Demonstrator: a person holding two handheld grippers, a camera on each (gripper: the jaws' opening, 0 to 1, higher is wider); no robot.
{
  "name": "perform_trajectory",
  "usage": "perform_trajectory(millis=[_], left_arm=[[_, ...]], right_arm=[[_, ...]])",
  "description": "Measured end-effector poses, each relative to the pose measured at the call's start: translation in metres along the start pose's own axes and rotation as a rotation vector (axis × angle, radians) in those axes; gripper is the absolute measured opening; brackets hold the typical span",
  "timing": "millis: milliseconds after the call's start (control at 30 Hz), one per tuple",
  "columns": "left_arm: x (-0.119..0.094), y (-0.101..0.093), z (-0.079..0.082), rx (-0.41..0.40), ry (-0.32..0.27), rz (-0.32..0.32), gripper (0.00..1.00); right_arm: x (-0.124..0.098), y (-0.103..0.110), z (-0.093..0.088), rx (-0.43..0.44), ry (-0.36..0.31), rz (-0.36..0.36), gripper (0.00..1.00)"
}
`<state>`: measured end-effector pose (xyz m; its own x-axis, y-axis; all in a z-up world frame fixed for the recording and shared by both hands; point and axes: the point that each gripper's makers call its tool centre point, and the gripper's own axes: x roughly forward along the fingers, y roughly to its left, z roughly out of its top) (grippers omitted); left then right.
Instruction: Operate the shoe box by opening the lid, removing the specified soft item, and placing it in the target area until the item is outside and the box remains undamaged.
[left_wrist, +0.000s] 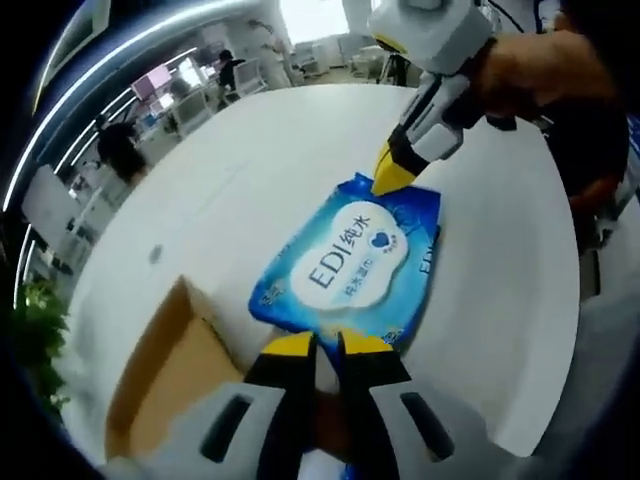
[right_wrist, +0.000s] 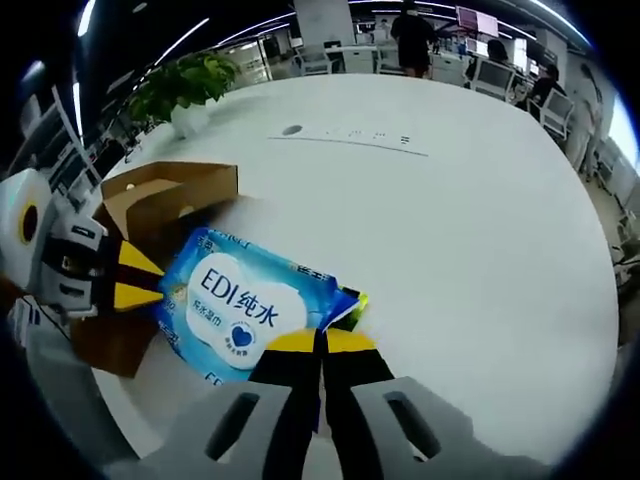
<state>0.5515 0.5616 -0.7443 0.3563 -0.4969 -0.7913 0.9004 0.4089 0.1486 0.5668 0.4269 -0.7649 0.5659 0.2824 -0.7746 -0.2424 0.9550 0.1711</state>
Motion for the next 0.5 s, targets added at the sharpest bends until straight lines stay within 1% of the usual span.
perform_trajectory(millis=[33, 67, 100, 167, 367, 500], left_arm=[[-0.002, 0.0, 0.001, -0.009, -0.003, -0.008, 0.09], [-0.002, -0.002, 0.004, -0.024, -0.019, -0.021, 0.08], [-0.004, -0.003, 0.003, -0.034, -0.012, -0.024, 0.08], [-0.007, -0.003, 0.007, -0.041, -0.03, -0.025, 0.08], [-0.017, -0.006, 0.01, -0.074, -0.059, -0.051, 0.11], [-0.024, -0.011, 0.012, -0.122, -0.096, -0.098, 0.13]], right_arm=[[0.0, 0.0, 0.0, -0.002, -0.001, -0.003, 0.0], [0.0, 0.0, 0.002, 0.0, -0.01, -0.002, 0.0], [-0.001, 0.001, 0.002, 0.004, -0.012, -0.002, 0.0], [-0.001, 0.001, 0.003, -0.01, -0.014, -0.007, 0.0], [-0.004, -0.001, 0.003, -0.027, -0.024, -0.019, 0.02], [-0.009, -0.002, 0.004, -0.055, -0.037, -0.037, 0.06]])
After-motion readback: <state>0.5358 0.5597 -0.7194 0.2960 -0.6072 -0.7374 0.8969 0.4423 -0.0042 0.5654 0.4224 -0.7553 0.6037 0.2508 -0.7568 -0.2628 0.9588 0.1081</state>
